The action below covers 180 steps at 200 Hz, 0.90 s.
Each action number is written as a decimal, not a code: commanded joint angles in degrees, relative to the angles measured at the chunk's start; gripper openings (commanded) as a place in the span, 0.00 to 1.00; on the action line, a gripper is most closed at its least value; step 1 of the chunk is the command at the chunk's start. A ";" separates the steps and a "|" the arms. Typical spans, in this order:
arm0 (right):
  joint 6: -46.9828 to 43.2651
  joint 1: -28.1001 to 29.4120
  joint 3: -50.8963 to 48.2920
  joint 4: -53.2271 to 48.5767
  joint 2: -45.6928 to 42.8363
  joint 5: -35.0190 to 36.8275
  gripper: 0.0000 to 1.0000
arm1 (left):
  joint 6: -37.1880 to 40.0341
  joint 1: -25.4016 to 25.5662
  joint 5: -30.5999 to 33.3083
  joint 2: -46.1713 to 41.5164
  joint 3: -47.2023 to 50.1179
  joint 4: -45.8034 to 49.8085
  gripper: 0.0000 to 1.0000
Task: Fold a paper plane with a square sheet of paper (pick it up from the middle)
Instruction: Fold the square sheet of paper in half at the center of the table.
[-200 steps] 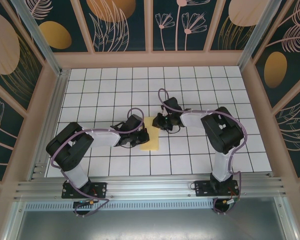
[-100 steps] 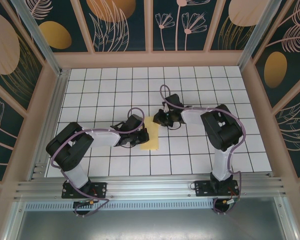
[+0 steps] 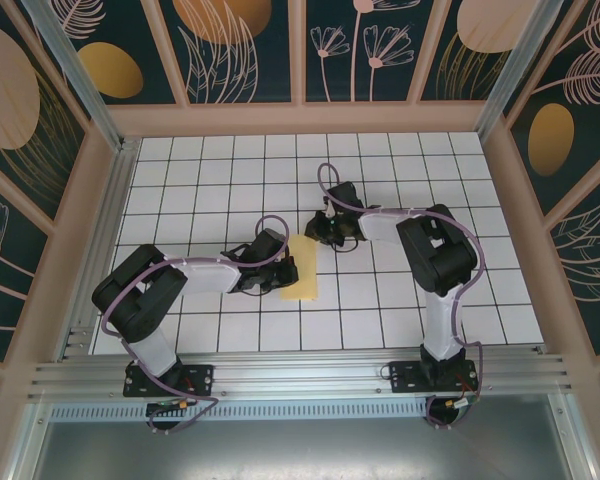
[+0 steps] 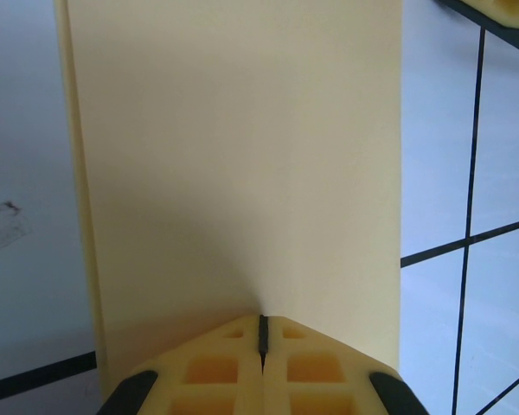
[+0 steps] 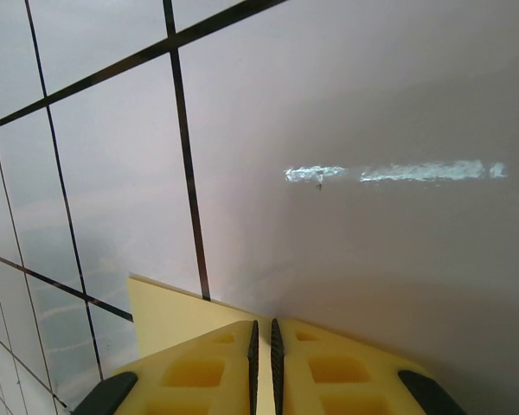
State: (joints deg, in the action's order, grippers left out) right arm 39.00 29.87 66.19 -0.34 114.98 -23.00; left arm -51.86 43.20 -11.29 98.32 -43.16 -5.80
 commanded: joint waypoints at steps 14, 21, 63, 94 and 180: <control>0.70 -2.45 2.32 -1.04 2.73 3.64 0.15 | 1.49 0.04 4.41 3.02 2.64 10.94 0.02; 0.83 -2.73 2.79 -1.06 2.73 3.69 0.15 | 1.37 0.00 4.41 2.91 2.72 10.90 0.02; -0.01 -3.89 5.28 -3.04 -1.28 4.80 0.15 | 1.15 0.04 4.42 2.91 2.40 10.49 0.02; -0.86 -2.33 -0.16 -3.20 -7.48 2.76 0.15 | 0.23 0.04 4.22 2.68 2.06 9.61 0.03; 3.83 5.10 -17.35 -0.05 -16.73 -2.81 0.08 | -2.43 0.04 5.02 0.37 2.25 8.35 0.02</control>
State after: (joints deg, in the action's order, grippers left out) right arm 41.08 34.41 51.00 -1.23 99.50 -24.18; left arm -53.23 43.20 -9.98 97.86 -43.09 -5.54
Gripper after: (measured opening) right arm 0.095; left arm 0.047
